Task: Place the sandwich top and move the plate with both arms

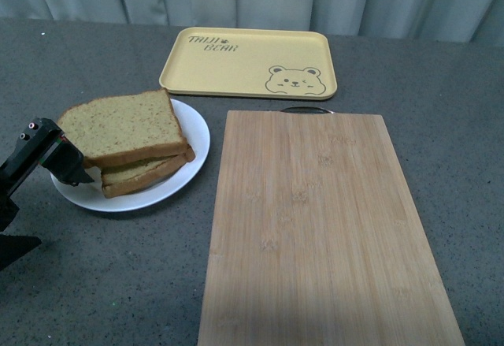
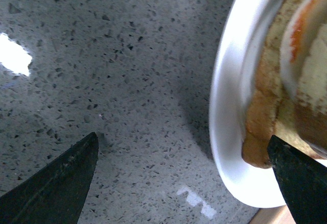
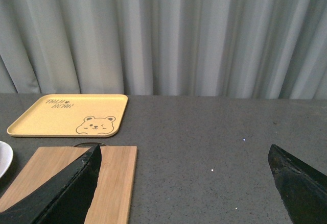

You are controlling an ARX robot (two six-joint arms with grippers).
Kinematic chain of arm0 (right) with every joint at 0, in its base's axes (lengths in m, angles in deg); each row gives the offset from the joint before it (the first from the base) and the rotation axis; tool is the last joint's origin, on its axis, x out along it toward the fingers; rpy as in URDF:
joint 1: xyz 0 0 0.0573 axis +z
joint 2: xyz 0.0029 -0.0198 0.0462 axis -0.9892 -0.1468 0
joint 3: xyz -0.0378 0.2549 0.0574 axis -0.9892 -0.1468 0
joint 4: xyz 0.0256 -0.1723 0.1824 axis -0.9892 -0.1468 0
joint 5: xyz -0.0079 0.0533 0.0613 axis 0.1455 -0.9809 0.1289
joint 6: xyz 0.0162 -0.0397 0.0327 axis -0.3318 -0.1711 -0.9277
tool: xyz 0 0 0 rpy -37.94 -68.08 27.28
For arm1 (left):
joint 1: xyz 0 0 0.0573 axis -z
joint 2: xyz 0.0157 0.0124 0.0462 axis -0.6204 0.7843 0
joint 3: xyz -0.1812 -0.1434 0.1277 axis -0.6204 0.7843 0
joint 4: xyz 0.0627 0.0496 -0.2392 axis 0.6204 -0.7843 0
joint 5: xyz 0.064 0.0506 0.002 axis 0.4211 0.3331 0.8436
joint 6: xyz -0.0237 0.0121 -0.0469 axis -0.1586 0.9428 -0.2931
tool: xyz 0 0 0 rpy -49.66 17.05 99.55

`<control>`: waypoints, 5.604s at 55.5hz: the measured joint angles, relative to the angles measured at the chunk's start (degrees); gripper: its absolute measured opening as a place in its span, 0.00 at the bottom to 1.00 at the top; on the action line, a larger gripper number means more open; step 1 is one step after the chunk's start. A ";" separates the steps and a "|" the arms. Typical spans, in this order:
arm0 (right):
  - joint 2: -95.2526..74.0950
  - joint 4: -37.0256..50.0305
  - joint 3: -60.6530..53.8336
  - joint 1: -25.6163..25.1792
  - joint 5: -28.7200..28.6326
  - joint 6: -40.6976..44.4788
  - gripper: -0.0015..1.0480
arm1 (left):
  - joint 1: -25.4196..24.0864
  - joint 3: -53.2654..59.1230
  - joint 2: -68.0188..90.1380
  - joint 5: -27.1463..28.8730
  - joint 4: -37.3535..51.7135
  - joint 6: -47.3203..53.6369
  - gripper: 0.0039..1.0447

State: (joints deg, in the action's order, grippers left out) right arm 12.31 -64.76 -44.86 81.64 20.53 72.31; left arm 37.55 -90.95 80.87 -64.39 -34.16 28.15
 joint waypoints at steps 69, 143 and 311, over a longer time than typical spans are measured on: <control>0.00 0.00 0.00 0.00 0.00 0.00 0.91 | -3.02 2.03 4.96 -11.91 23.56 -9.73 0.03; 0.00 0.00 0.00 0.00 0.00 0.00 0.91 | 10.73 -67.98 37.92 -7.17 -6.51 -22.49 0.03; 0.00 0.00 0.00 0.00 0.00 0.00 0.91 | 0.90 33.62 -92.21 7.50 -0.87 49.18 0.03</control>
State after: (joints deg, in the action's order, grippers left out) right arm 12.31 -64.76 -44.86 81.64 20.53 72.31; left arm 38.45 -57.33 -11.34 -56.90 -35.03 77.32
